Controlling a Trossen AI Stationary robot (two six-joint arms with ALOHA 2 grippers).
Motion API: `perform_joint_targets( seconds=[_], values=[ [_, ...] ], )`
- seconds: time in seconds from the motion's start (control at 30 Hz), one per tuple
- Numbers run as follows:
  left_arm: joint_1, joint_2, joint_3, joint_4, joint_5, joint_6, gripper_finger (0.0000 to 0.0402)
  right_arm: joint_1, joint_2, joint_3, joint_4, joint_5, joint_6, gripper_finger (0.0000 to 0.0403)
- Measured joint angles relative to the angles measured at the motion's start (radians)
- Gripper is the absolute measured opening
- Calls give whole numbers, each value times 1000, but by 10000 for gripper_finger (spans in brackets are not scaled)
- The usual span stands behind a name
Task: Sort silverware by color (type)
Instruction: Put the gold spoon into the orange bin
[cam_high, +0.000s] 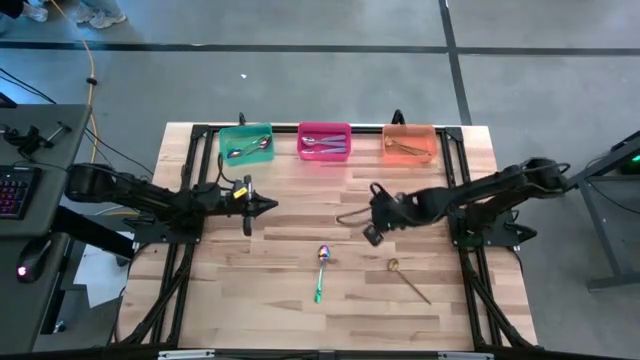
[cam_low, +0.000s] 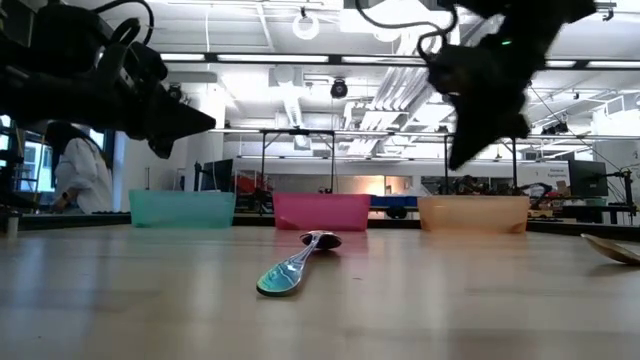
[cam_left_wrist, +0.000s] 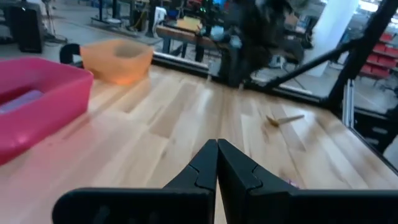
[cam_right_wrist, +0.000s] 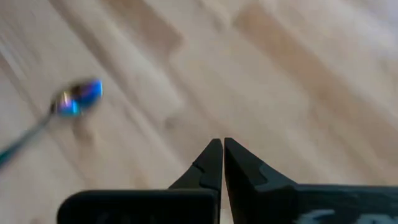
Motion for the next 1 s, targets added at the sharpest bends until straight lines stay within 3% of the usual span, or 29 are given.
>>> perform_joint_targets(
  seconds=[0.17,0.53,0.7,1.0],
  values=[
    [37,-34,0,-14,5,-1,0,134,6,0,-122,-77,169,21],
    [75,-34,0,-56,5,-1,0,391,44,0,-167,-165,473,151],
    [86,-34,0,-71,5,0,0,442,131,0,-179,-216,546,154],
    [86,-34,0,-71,4,9,0,456,292,5,-171,-289,546,116]
  ],
)
